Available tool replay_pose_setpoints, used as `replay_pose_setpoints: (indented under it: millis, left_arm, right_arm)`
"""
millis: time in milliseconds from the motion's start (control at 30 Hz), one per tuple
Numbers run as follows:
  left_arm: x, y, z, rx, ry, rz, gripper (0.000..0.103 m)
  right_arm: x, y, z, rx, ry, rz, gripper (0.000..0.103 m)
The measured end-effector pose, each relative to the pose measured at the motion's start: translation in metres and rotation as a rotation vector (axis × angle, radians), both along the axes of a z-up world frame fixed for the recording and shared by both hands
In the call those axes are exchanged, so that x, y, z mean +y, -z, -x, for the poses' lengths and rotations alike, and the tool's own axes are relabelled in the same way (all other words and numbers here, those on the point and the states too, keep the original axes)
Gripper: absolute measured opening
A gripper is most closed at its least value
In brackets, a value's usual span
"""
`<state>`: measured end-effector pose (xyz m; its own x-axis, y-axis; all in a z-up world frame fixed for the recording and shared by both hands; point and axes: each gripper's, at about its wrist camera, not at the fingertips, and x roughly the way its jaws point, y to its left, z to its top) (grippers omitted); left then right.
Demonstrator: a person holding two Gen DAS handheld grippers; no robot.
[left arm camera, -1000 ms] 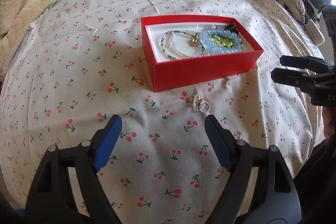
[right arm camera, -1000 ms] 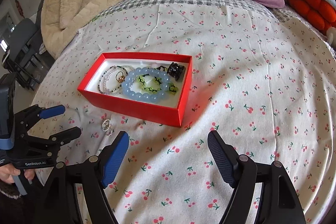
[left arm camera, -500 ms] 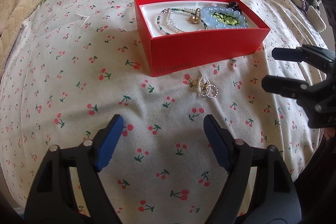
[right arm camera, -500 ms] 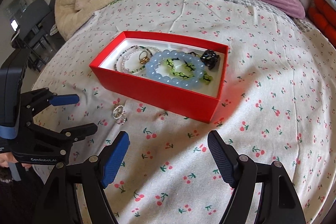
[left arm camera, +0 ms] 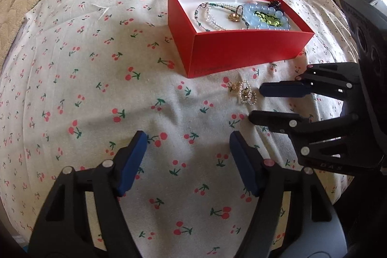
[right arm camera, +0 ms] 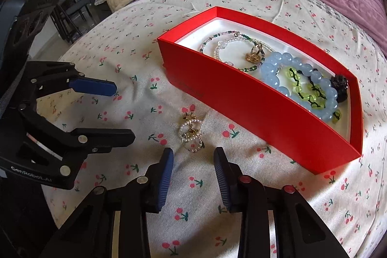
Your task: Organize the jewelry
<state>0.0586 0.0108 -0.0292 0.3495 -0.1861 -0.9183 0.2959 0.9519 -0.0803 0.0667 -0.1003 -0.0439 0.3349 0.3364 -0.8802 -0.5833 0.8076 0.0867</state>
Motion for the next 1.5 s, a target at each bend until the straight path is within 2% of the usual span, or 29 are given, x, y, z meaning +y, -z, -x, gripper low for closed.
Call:
replay_pose_setpoints:
  millis: [33,167,500,567,900,1100,1167,1233,1500]
  left_arm:
    - [0.000,-0.001,0.000,0.001,0.000,0.004,0.068]
    - [-0.001,-0.003,0.000,0.005,0.008,0.016,0.065]
    - [-0.017,0.001,-0.001,0.002,0.056,0.041,0.053]
    - [-0.023,0.003,-0.001,0.012,0.075,0.059,0.046]
    - [-0.053,0.007,-0.010,0.007,0.125,0.147,0.034]
    - [-0.061,0.009,-0.017,-0.005,0.119,0.145,0.028]
    - [-0.065,0.010,-0.019,-0.015,0.122,0.128,0.017]
    - [-0.066,0.010,-0.017,-0.021,0.123,0.114,0.010]
    - [-0.070,0.005,-0.004,-0.036,0.183,0.117,0.005]
  right_arm:
    - [0.002,0.001,-0.002,-0.001,0.001,-0.001,0.032]
    - [0.007,0.002,-0.005,-0.013,-0.010,0.014,0.017]
    - [-0.005,-0.004,0.003,-0.002,-0.019,0.018,0.016]
    - [-0.008,-0.005,0.006,-0.008,-0.019,0.030,0.016]
    - [-0.037,-0.006,0.012,-0.011,0.025,0.059,0.017]
    - [-0.051,-0.009,0.013,-0.012,0.040,0.051,0.017]
    - [-0.053,-0.009,0.013,-0.014,0.045,0.050,0.017]
    - [-0.057,-0.010,0.012,-0.012,0.052,0.047,0.017]
    - [-0.063,-0.015,0.011,-0.012,0.073,0.040,0.017]
